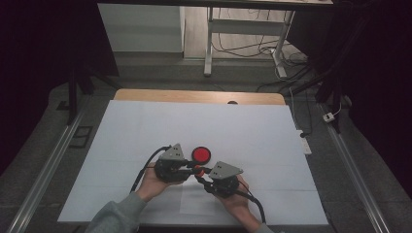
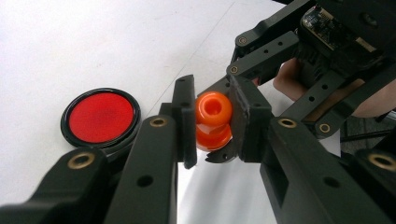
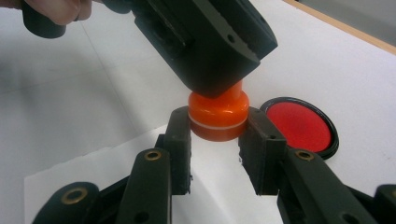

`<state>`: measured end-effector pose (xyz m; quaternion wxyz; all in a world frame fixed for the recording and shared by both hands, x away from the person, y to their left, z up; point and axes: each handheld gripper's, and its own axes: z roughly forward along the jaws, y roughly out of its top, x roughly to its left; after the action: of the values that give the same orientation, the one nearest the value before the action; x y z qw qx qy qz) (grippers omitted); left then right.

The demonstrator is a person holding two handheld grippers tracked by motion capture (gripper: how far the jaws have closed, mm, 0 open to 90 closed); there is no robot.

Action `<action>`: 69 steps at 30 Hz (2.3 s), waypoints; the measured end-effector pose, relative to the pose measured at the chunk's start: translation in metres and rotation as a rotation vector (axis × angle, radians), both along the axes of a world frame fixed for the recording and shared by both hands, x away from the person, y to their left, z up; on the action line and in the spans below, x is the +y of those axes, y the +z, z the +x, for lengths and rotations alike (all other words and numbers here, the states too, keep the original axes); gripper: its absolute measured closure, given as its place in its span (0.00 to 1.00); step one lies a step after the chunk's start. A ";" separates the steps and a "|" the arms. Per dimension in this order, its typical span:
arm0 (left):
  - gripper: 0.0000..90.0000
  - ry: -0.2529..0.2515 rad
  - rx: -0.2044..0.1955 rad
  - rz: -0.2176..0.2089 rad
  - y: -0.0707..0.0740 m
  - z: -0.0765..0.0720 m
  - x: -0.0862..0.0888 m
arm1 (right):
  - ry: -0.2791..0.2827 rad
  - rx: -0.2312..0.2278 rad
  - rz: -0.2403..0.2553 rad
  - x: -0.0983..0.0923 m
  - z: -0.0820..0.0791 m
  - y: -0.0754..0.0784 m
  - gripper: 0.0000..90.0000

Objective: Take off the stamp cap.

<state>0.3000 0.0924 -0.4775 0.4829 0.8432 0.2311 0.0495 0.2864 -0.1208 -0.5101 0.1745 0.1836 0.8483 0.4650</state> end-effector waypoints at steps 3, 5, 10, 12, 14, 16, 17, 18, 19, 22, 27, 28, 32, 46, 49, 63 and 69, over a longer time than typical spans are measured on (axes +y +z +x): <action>0.81 0.000 0.001 -0.004 0.000 0.000 0.000 | 0.001 -0.005 -0.004 0.000 0.000 0.000 0.72; 0.81 0.001 -0.001 -0.003 0.000 0.000 0.000 | 0.002 -0.006 -0.005 0.000 0.000 0.001 0.72; 0.81 0.003 -0.001 -0.006 0.000 0.000 0.000 | 0.002 -0.004 0.002 -0.001 0.000 0.001 0.72; 0.81 0.003 -0.001 -0.007 0.000 0.000 0.000 | 0.001 -0.002 0.006 -0.001 0.000 0.000 0.72; 0.81 0.003 -0.003 -0.009 0.000 0.000 0.001 | 0.000 -0.004 0.011 -0.001 0.000 0.000 0.72; 0.81 0.002 -0.001 -0.012 0.001 0.000 0.001 | -0.004 -0.006 0.017 0.000 -0.001 0.000 0.72; 0.81 0.001 -0.001 -0.012 0.001 0.000 0.001 | -0.003 -0.007 0.013 0.000 -0.001 0.001 0.72; 0.81 0.001 -0.001 -0.012 0.001 -0.001 0.001 | -0.003 -0.008 0.008 -0.001 -0.001 0.001 0.72; 0.81 0.002 -0.001 -0.011 0.001 -0.001 0.001 | -0.003 -0.008 0.007 -0.001 -0.001 0.001 0.72; 0.81 0.000 -0.001 -0.009 0.001 -0.001 0.001 | -0.001 -0.010 0.012 0.000 -0.001 0.000 0.72; 0.81 -0.001 0.004 -0.011 0.000 0.000 0.001 | -0.001 -0.018 0.000 0.000 -0.001 0.000 0.72; 0.81 -0.001 0.003 -0.010 0.000 0.000 0.001 | 0.000 -0.019 0.002 0.000 -0.001 0.000 0.72; 0.81 0.001 0.001 -0.010 0.001 -0.001 0.001 | 0.000 -0.022 -0.001 0.000 -0.001 0.000 0.72; 0.81 0.087 -0.003 -0.112 0.014 0.005 0.035 | -0.085 0.041 0.085 -0.017 0.009 0.001 0.72; 0.81 0.074 -0.005 -0.105 0.013 0.004 0.031 | -0.087 0.029 0.066 -0.017 0.008 0.003 0.72; 0.81 0.065 -0.023 -0.072 0.012 0.001 0.024 | -0.107 0.034 0.041 -0.023 0.012 -0.002 0.72; 0.81 0.068 -0.019 -0.067 0.011 0.001 0.024 | -0.114 0.025 0.034 -0.027 0.012 -0.002 0.72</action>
<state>0.3009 0.1162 -0.4664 0.5112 0.8176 0.2566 0.0660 0.2984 -0.1474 -0.5122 0.1868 0.2404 0.8306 0.4662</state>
